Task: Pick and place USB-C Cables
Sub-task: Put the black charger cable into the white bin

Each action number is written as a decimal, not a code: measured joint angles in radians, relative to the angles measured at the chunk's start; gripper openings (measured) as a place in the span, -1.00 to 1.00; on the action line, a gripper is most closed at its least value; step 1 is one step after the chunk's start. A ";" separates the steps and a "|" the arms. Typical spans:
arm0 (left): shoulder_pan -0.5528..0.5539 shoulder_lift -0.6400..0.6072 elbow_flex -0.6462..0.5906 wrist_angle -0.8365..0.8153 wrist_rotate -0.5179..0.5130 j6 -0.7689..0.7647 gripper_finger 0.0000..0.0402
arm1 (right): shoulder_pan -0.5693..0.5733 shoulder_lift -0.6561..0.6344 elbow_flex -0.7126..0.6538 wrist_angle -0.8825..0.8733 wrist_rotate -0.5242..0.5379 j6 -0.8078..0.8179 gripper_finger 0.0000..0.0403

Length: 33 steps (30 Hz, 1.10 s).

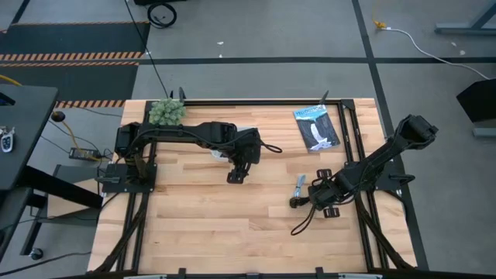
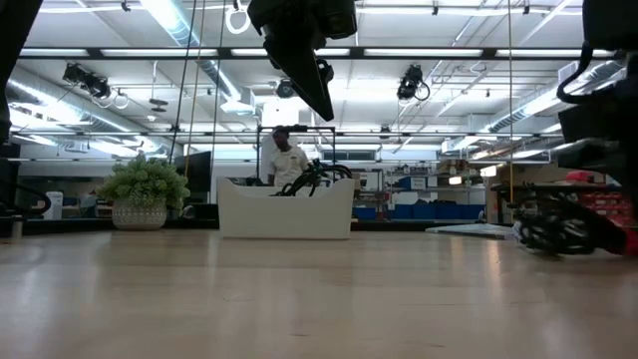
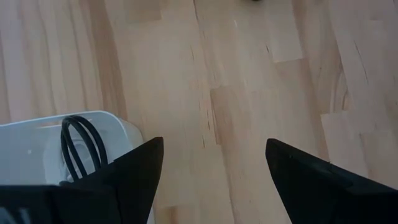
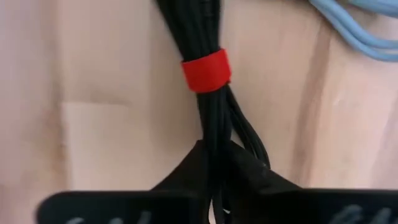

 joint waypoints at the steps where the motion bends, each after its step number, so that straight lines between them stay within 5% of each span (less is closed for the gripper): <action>1: 0.000 0.000 0.000 0.000 0.000 0.002 0.45 | 0.000 -0.010 0.000 0.009 -0.003 0.026 -0.85; 17: -0.087 0.000 0.000 0.125 -0.001 0.128 0.45 | -0.134 -0.091 0.000 0.509 0.079 0.195 -0.89; 21: -0.114 0.012 0.000 0.174 -0.096 0.166 0.45 | -0.199 -0.091 0.000 0.571 0.065 0.224 -0.89; 33: -0.118 0.020 0.000 0.188 -0.170 0.161 0.45 | -0.255 -0.090 0.001 0.658 0.011 0.063 -0.89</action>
